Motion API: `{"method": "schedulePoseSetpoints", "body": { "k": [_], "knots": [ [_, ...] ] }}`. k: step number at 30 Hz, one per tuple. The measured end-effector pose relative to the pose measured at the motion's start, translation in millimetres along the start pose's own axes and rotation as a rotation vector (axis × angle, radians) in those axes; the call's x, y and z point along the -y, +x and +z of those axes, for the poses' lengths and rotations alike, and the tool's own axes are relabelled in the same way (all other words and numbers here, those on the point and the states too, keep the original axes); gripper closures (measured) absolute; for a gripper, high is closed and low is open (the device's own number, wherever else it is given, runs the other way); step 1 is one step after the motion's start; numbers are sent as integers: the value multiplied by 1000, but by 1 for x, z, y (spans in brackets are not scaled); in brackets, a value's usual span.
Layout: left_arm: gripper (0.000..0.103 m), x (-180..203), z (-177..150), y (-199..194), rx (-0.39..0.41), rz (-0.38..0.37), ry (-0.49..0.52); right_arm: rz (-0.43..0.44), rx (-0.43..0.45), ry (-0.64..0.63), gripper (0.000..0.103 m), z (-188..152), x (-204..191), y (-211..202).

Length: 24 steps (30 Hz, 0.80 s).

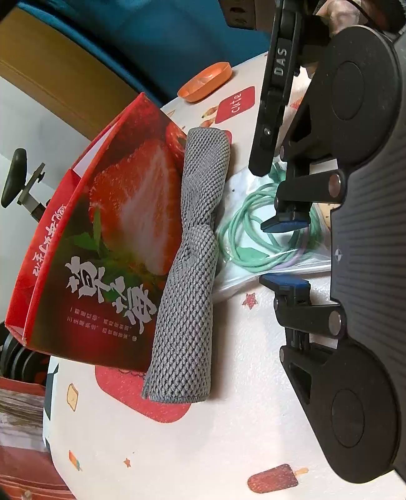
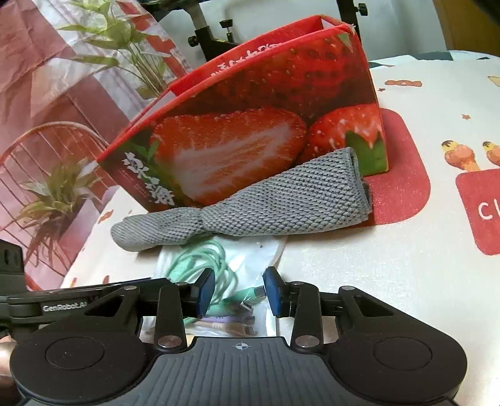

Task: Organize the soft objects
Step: 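Close the right gripper on the white bag of mint-green cables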

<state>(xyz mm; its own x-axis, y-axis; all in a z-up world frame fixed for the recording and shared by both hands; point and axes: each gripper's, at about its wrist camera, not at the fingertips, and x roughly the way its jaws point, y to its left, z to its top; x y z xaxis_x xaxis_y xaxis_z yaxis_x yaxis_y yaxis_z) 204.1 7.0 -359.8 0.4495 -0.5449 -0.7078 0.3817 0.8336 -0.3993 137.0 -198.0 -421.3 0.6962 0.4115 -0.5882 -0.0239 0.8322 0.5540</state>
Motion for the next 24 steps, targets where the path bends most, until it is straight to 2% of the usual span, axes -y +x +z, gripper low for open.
{"method": "schedulePoseSetpoints", "body": {
  "k": [2, 3, 6, 13, 17, 21, 24],
  "knots": [
    [73, -1, 0, 0, -2, -3, -7, 20, 6, -2, 71, 0, -1, -3],
    [79, -1, 0, 0, -3, 9, -7, 28, 9, 0, 75, 1, 0, -4],
    [82, -2, 0, 0, -1, 25, -7, -1, 5, 0, 90, 1, 3, -4],
    [82, -2, -2, 0, 7, 21, -11, -45, 1, -42, 90, -1, 2, 0],
    [82, -4, -3, 1, 12, 19, -9, -80, 14, -73, 84, -2, 0, -1],
    [82, -7, -5, -1, 13, 13, -15, -111, 15, -77, 82, -1, 0, -3],
    [82, -7, -5, -1, 14, 13, -17, -98, 12, -53, 80, 0, 4, -2]
  ]
}}
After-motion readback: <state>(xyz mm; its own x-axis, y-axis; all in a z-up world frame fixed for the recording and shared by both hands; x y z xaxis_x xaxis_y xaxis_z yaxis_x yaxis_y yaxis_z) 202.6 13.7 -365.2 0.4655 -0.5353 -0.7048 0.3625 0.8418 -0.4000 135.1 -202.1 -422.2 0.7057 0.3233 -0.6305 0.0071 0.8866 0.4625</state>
